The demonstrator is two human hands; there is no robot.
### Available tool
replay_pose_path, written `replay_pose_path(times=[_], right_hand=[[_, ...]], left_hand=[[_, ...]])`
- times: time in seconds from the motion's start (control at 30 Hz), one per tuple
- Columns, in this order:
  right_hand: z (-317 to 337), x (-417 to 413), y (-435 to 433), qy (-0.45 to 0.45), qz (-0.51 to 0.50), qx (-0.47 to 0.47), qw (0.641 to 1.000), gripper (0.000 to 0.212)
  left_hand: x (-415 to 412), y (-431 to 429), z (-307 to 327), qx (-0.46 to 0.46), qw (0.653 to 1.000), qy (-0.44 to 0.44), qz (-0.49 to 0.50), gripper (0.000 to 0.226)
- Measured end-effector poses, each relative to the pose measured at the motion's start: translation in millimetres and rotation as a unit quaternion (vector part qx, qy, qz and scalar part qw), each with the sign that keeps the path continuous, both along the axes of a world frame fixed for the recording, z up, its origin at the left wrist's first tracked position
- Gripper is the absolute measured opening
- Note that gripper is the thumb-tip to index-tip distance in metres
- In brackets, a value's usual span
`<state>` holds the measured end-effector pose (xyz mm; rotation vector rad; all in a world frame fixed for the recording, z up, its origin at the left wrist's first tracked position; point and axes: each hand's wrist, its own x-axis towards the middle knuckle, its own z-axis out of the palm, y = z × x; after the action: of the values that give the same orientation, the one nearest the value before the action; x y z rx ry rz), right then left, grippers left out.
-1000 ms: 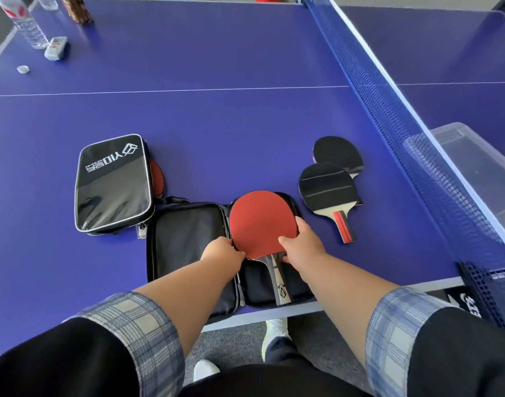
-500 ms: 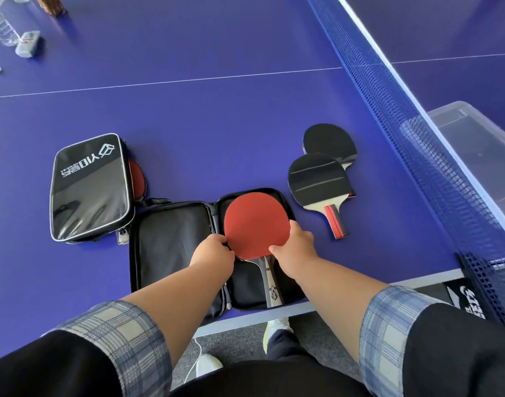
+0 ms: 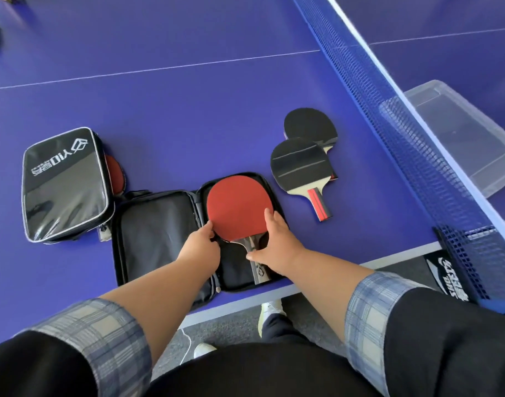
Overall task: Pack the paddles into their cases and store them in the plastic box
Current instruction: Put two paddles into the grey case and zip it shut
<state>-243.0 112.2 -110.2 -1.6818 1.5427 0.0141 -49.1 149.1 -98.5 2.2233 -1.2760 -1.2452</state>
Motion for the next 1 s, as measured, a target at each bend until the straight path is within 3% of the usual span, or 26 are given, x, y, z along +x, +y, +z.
replay_pose_path(times=[0.27, 0.4, 0.5, 0.77, 1.0], right_hand=[[10, 1, 10, 0.034, -0.003, 0.001, 0.999, 0.107], [30, -12, 18, 0.054, 0.011, 0.027, 0.998, 0.09], [40, -28, 28, 0.083, -0.008, 0.026, 0.996, 0.075], [54, -59, 47, 0.097, -0.07, 0.039, 0.992, 0.061], [66, -95, -17, 0.062, -0.147, -0.002, 0.987, 0.053]], left_hand=[[-5, 0, 10, 0.021, 0.999, -0.023, -0.045, 0.041], [-8, -1, 24, 0.072, 0.976, -0.098, -0.181, 0.065], [-14, 3, 30, 0.08, 0.956, -0.141, -0.246, 0.064], [-27, 13, 38, 0.039, 0.965, -0.131, -0.225, 0.059], [-64, -32, 53, 0.008, 0.981, -0.089, -0.17, 0.057]])
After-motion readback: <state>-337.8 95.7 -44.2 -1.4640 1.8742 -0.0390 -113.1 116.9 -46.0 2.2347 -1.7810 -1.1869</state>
